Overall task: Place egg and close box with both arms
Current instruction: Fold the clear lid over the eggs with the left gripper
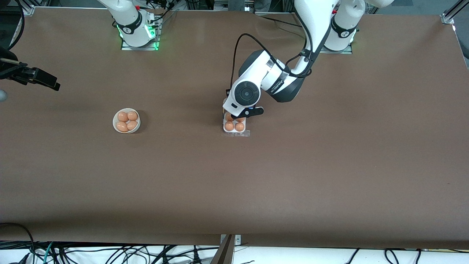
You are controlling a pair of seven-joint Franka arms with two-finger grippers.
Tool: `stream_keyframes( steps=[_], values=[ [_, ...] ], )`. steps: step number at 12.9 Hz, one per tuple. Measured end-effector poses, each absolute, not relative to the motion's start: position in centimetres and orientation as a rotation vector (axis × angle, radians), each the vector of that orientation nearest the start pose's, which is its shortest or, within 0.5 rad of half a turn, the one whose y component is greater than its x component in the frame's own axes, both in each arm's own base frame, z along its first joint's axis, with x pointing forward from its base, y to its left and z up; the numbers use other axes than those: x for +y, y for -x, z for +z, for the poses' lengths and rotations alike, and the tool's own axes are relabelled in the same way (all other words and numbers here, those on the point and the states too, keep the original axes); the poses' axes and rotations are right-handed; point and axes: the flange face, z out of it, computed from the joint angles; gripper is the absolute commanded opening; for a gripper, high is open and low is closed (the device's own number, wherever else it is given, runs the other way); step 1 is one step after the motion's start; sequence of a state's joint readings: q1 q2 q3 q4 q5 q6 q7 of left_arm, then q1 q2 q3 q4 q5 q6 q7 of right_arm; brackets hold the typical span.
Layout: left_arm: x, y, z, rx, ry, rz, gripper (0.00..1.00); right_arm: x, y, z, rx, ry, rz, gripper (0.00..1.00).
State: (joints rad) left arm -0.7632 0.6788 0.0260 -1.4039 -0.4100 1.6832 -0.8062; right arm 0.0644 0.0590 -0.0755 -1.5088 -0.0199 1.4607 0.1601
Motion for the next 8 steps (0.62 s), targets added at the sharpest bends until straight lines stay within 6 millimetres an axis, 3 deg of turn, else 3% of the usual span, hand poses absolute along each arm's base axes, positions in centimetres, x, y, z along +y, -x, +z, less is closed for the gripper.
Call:
stream_keyframes(
  steps=[4,8],
  values=[
    [-49.4,-48.1,27.6,-0.317,3.043,0.789,0.16,0.0,-56.6,60.4,0.253,3.159,0.121,1.00],
    [-47.9,-51.7,29.9,-0.389,3.107,0.697,0.24,1.0,-57.2,60.1,0.230,3.159,0.060,1.00]
  ],
)
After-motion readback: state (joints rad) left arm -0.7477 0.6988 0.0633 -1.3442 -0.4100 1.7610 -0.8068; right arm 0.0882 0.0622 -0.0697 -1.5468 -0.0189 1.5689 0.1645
